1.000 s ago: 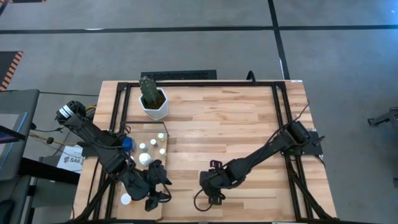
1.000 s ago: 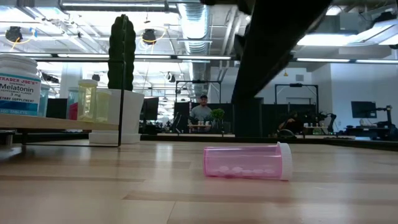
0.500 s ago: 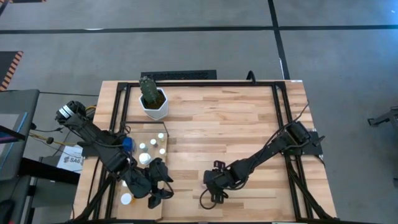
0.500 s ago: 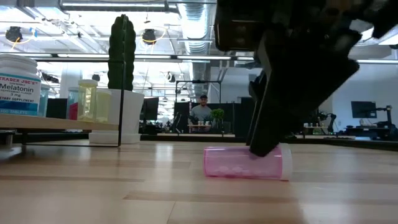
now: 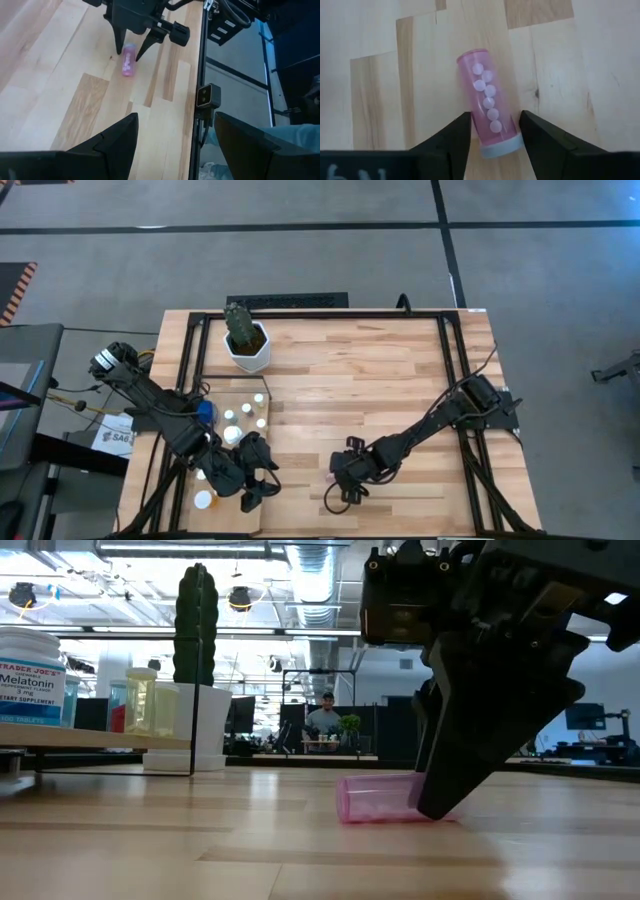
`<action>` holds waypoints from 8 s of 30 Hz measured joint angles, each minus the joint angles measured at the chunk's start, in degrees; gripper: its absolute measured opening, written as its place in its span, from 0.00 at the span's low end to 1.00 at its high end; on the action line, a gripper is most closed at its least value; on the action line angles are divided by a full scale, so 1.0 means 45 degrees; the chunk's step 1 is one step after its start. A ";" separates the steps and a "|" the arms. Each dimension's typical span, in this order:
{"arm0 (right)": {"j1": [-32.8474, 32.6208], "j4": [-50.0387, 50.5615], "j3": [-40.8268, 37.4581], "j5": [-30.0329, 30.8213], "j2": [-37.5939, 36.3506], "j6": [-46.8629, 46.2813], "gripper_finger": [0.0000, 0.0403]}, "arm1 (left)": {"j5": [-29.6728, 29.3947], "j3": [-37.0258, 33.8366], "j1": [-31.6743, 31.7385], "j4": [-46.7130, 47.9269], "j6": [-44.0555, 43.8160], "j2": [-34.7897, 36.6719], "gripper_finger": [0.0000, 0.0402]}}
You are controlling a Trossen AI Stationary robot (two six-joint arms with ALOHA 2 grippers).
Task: Pick and place medicine bottles onto shelf by color
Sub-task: Put the pink pill bottle on the shelf
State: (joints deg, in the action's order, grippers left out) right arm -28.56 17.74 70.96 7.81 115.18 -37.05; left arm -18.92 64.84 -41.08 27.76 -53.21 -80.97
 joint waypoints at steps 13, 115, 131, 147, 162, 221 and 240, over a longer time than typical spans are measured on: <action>0.0053 0.0586 -0.0054 -0.0668 -0.0389 -0.0013 0.32 | -0.1067 0.0000 0.0000 -0.0057 0.0000 0.0000 0.61; 0.5202 1.3832 1.0067 -0.5215 -0.5924 0.2545 0.62 | 0.2112 0.0000 0.6368 -1.3448 0.2025 -0.1933 0.19; 0.1576 1.0779 1.0623 0.3990 -0.7434 0.9398 0.62 | 0.1879 0.0005 0.6853 -1.8216 0.2706 -0.1923 0.20; 0.1887 0.7920 1.0595 0.3954 -0.6187 1.3247 0.62 | 0.2129 0.0010 0.6683 -1.8993 0.2911 -0.1919 0.20; 0.1875 0.7250 1.0622 0.3929 -0.6184 1.3206 0.62 | 0.2292 0.0010 0.6683 -1.9014 0.2977 -0.1919 0.20; 0.2835 1.3527 1.0622 0.0940 -0.5014 0.1656 0.31 | 0.0067 0.0812 0.6255 -0.9594 1.0467 -0.2030 0.62; 0.3298 1.2763 1.0618 0.0298 -0.3939 0.1887 0.31 | -0.0772 0.2331 0.6067 -0.7246 1.0637 -0.2734 0.34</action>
State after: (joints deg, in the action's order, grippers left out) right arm -13.72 75.17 118.74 9.16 97.45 -28.56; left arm -22.40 75.33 -13.78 -4.84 -5.34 -93.27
